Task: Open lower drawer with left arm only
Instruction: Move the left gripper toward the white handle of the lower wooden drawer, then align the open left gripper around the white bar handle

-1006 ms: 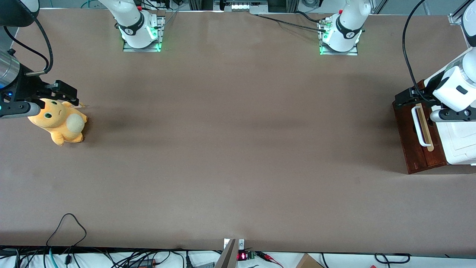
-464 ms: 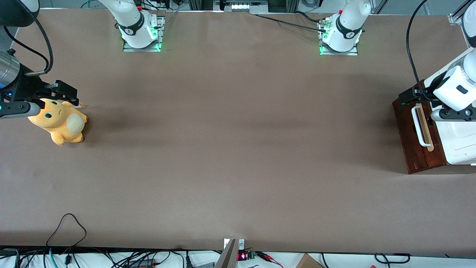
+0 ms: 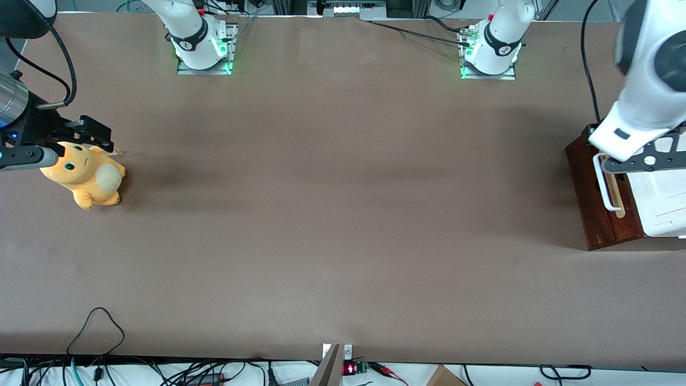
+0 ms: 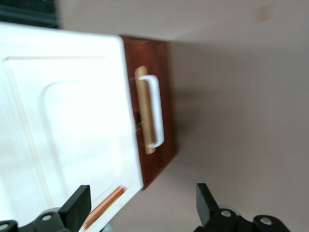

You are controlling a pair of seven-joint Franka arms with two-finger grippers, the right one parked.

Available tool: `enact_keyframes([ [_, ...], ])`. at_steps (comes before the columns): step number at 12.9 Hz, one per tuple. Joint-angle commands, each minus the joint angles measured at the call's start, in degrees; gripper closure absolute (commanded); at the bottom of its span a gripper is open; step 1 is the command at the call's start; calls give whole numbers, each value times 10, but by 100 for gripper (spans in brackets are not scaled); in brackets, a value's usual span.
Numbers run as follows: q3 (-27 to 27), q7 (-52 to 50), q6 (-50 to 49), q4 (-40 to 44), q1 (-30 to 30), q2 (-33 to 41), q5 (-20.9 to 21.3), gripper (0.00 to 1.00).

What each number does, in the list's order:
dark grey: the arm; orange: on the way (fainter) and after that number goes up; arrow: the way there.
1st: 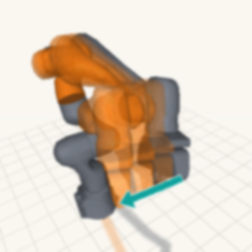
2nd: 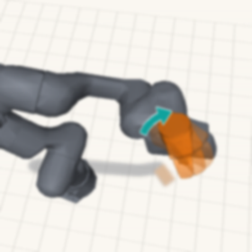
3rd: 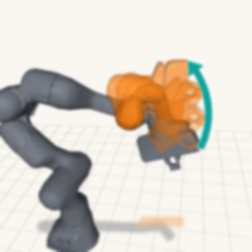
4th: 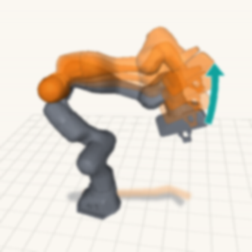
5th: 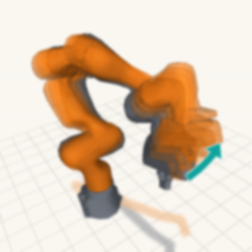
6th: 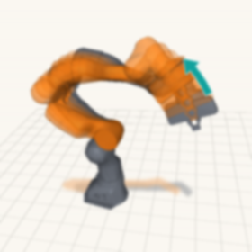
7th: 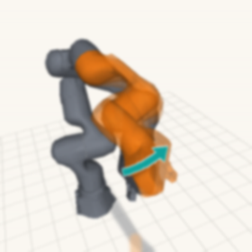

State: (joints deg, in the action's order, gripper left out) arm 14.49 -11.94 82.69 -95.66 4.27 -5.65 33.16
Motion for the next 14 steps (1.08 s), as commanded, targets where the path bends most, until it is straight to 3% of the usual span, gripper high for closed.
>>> enact_keyframes([
  [1,54,-114,-57,-53,0,-26,118,6],
  [4,91,-226,-85,-108,0,-64,192,6],
  [8,118,-337,-101,-141,9,-145,256,6],
  [14,130,-481,-93,-219,36,-250,409,11],
])
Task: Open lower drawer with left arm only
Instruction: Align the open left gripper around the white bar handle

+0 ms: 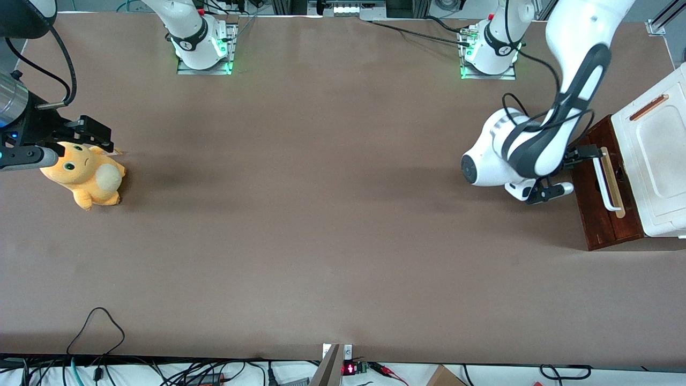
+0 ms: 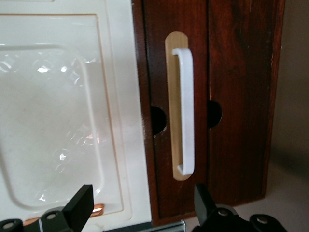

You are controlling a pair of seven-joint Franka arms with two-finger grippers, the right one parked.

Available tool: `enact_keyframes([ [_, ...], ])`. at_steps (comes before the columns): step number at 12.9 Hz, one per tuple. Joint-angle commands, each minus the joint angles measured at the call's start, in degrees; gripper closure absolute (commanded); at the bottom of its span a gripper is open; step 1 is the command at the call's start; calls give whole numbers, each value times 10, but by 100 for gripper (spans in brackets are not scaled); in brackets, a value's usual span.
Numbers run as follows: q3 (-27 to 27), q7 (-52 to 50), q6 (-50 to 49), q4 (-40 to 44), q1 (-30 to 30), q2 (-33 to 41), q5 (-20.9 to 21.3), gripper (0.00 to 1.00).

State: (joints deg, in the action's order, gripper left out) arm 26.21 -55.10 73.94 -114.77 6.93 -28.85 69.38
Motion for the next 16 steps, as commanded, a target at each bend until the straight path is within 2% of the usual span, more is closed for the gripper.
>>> enact_keyframes([
  [1,11,-74,8,-57,9,-18,72,12],
  [6,-11,-87,19,-107,6,-10,123,13],
  [8,-33,-86,31,-106,2,-10,135,14],
  [10,-41,-88,32,-105,5,-22,168,16],
  [16,-59,-85,41,-99,13,-38,205,25],
])
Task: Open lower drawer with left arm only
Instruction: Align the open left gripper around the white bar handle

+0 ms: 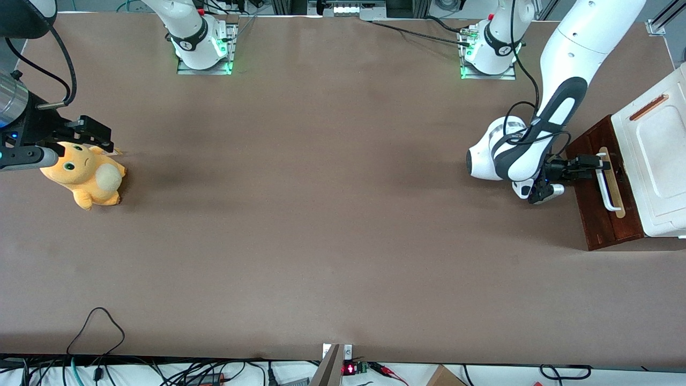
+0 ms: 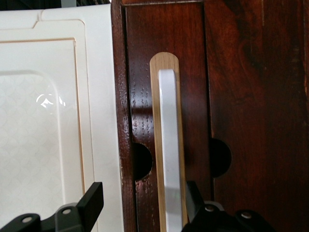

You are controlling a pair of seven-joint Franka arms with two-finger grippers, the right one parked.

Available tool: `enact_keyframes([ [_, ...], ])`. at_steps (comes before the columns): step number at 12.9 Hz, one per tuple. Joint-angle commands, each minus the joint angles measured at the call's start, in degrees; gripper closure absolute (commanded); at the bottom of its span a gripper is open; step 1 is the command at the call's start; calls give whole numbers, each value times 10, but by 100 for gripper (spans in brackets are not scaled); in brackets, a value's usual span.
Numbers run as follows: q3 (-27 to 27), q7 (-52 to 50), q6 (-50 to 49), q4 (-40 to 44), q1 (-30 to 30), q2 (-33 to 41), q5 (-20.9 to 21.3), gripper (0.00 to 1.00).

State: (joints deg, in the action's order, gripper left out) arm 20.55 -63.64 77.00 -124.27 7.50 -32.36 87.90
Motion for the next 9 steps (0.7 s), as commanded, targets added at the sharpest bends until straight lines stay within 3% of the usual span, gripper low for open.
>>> enact_keyframes([
  [1,-2,-1,11,2,10,-8,21,26],
  [4,-3,-3,8,5,19,-17,39,30],
  [9,-3,-2,10,14,21,-24,41,54],
])
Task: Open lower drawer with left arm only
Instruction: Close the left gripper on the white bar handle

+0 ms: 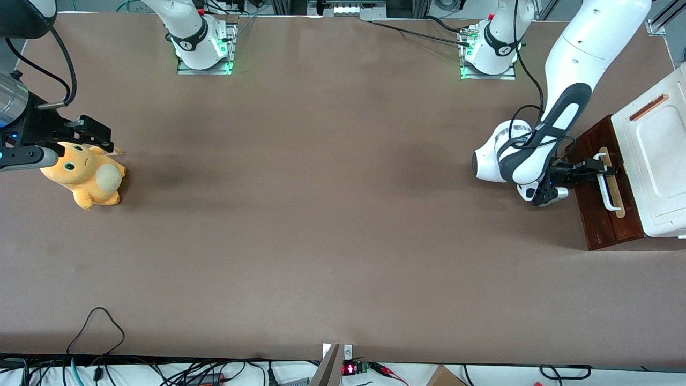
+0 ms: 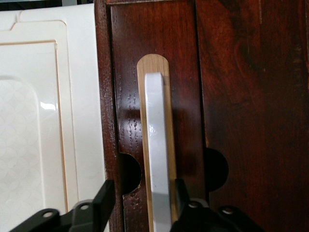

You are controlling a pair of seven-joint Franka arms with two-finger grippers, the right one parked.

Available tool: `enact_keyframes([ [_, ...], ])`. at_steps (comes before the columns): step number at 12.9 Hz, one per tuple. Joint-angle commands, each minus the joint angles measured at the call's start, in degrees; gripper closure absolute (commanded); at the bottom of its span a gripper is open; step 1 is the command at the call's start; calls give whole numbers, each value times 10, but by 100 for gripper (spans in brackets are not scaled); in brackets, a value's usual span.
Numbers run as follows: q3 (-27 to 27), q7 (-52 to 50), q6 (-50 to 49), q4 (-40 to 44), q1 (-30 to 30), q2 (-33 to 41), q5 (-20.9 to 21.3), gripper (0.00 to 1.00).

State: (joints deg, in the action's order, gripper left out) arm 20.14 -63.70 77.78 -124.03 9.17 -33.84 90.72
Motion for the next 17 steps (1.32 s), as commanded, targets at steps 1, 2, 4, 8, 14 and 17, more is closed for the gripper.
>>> enact_keyframes([
  [1,1,-1,3,13,4,-10,13,54],
  [2,1,-1,3,15,6,-13,14,54],
  [4,1,1,3,20,11,-19,31,54],
  [8,-2,2,3,20,15,-21,32,61],
  [14,-2,1,4,27,16,-29,33,70],
  [17,-2,1,4,27,19,-29,33,70],
])
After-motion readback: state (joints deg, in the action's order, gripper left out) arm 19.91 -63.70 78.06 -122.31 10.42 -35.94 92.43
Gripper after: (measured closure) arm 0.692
